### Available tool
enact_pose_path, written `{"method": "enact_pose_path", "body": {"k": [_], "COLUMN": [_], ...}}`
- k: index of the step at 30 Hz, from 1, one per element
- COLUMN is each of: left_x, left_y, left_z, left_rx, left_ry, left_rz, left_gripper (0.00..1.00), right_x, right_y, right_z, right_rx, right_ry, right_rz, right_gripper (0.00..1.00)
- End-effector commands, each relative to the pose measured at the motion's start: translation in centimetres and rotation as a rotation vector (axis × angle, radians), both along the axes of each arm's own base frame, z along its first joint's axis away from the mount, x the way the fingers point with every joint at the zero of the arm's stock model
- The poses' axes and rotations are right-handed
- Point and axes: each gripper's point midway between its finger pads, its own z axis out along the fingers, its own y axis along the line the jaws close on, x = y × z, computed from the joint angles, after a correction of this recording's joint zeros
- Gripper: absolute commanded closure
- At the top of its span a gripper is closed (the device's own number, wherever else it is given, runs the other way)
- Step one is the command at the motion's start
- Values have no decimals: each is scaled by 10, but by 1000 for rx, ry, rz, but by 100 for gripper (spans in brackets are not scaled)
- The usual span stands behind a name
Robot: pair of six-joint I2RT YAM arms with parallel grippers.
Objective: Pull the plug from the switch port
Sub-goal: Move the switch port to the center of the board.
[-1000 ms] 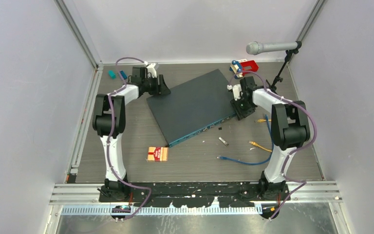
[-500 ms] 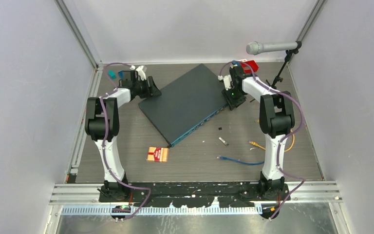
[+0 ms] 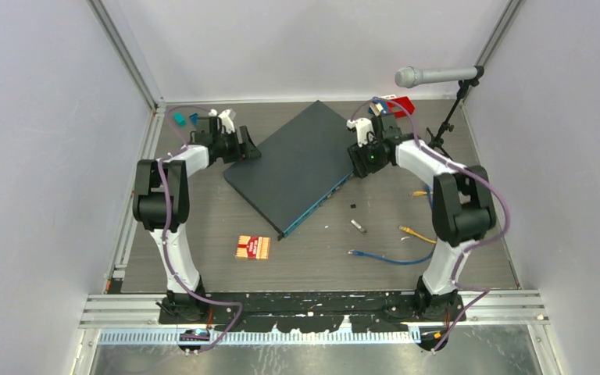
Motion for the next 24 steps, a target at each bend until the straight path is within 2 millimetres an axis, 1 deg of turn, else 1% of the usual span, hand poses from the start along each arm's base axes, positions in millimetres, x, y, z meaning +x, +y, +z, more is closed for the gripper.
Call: {"method": "enact_pose_path", "body": {"k": [1,4,7,10,13,14,15,16,19,24], "left_x": [-15,1,11,17,19,18,17,16,13,3], "left_y": [-5,-1,3,9,16,18,20,22,28,30], "left_z": [16,37,56,74,88,91,93,95,95,92], "left_rx": [-24,-16,-2,34,74,87,97,109,145,150], "left_ry": [45,-21,-73,-113,-152,-161,-165,-168,-163,-161], "left_rz": [-26,-16,-3,16,29,34,38,41,52,57], "left_gripper": [25,19,15,12,9,7,3,1,0,0], "right_x": [-15,-39,-62,-72,-80,-86,-90,-96,-105,-109], "right_y": [48,71,92,108,119,124,127,131,136,142], "right_z": [61,64,63,67,58,53,49,44,34,24], "right_rx": [221,293,333,377,393,392,385,374,337,304], "right_ry": [-207,-231,-255,-290,-272,-261,-259,-253,-254,-274], "right_rz": [74,87,78,65,45,55,64,78,104,140], "right_gripper": [41,39,38,39,43,44,44,45,47,49]}}
